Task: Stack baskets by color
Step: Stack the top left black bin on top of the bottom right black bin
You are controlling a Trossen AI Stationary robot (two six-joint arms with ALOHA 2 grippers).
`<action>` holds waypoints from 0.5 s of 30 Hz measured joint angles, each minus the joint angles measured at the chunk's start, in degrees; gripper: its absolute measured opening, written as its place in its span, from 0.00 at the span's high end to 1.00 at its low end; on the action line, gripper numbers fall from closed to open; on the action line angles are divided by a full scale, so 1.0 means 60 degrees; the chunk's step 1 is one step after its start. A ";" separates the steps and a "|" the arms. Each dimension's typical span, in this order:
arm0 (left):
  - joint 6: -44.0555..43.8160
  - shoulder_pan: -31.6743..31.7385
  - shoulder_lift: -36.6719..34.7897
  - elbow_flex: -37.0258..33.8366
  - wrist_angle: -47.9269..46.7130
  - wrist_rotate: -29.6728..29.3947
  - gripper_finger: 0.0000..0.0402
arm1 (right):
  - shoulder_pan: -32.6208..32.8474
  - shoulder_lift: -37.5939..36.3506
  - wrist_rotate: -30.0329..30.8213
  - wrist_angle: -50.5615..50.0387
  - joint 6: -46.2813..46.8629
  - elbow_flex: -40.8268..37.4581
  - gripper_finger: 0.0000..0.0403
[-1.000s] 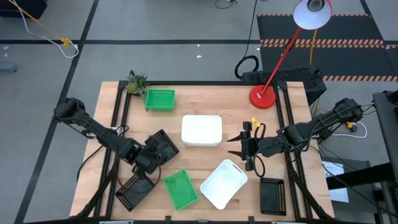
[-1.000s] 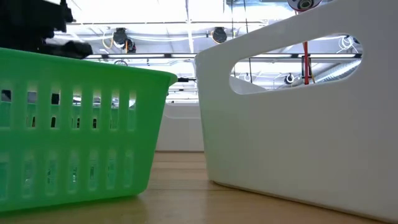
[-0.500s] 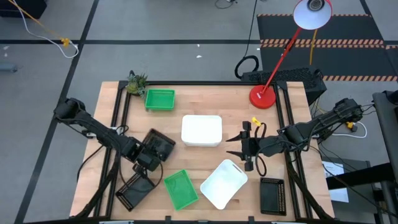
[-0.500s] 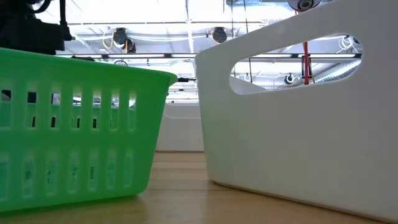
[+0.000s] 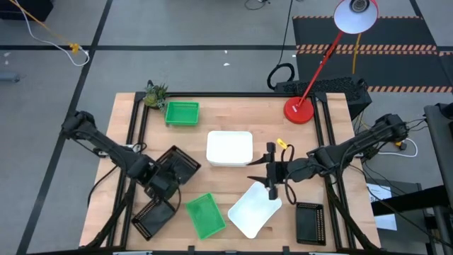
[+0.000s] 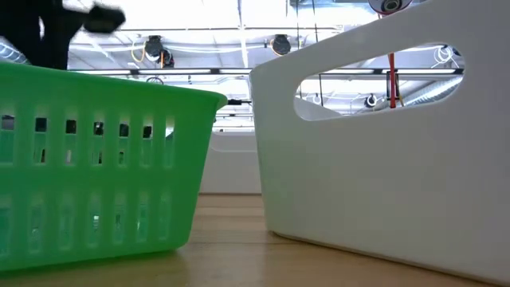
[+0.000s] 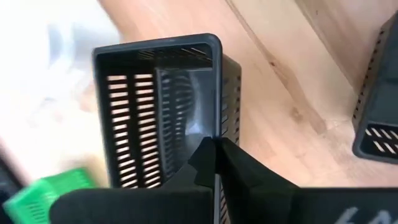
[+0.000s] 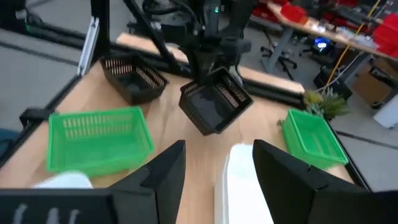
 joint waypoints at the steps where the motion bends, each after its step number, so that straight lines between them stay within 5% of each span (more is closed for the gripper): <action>1: 0.0098 -0.0091 0.0000 0.0325 -0.0222 -0.0152 0.98 | 0.0000 0.0054 0.0000 0.0174 -0.0003 0.0000 0.55; 9: 0.1657 -0.0568 0.0000 0.2175 -0.0376 -0.2031 0.99 | 0.0018 0.0170 0.0004 0.0615 0.0111 0.0089 0.55; 15: 0.3935 -0.0471 0.0239 0.2656 0.1109 -0.3053 0.99 | 0.0221 0.0383 0.0620 0.0250 0.0581 0.1161 0.55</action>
